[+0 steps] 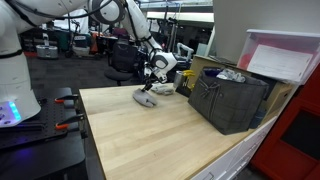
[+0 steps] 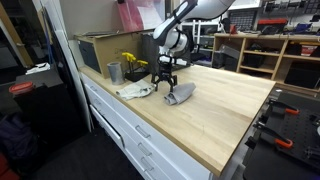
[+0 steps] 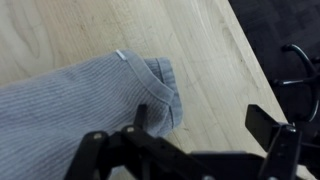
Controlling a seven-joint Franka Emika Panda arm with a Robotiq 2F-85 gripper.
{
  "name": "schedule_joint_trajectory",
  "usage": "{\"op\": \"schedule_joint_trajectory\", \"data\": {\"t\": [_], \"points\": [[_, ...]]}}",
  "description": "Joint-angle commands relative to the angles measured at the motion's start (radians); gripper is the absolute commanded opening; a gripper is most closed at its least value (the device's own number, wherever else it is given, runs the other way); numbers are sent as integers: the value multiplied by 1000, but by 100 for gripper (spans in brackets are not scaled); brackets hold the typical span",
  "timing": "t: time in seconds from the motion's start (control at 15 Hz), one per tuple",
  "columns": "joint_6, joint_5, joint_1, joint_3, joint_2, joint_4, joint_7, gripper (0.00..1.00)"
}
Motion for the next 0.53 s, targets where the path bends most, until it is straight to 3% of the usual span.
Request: {"op": "schedule_joint_trajectory", "data": {"t": [0.0, 0.47], "points": [[75, 16, -4, 13, 46, 15, -22, 100], [210, 16, -2, 36, 77, -6, -32, 100]]}}
